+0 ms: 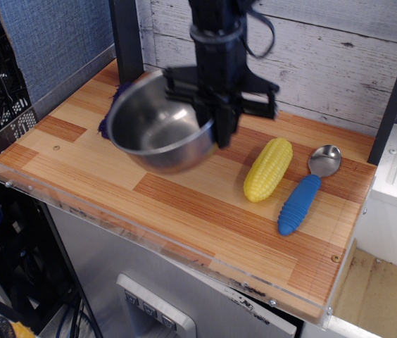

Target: Move the silver pot between the purple rag and the yellow corn.

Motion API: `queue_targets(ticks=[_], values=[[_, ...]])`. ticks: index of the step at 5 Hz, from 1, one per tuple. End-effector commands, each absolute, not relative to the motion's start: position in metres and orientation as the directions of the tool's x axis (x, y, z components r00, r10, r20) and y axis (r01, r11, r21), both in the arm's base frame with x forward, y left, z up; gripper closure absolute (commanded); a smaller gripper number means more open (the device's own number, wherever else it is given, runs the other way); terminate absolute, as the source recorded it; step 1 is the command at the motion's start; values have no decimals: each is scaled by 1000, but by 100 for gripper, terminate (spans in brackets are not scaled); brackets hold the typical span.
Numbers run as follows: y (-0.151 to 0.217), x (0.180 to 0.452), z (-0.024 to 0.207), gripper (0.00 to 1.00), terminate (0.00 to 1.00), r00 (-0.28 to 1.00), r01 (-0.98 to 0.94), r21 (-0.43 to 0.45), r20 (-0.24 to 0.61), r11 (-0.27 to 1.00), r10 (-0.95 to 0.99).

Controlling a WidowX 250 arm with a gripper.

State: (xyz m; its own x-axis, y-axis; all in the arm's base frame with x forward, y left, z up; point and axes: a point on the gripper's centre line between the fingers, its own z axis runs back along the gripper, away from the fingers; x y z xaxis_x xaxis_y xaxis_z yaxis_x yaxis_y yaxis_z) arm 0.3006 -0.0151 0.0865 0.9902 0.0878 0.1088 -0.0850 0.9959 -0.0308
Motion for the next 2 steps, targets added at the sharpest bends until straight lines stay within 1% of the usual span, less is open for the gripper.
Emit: queue_targets(ticks=[1, 2], values=[[-7, 289, 79, 100, 0, 991, -100, -41, 88, 994, 103], [-7, 286, 64, 100, 0, 994, -105, -45, 39, 993, 107]])
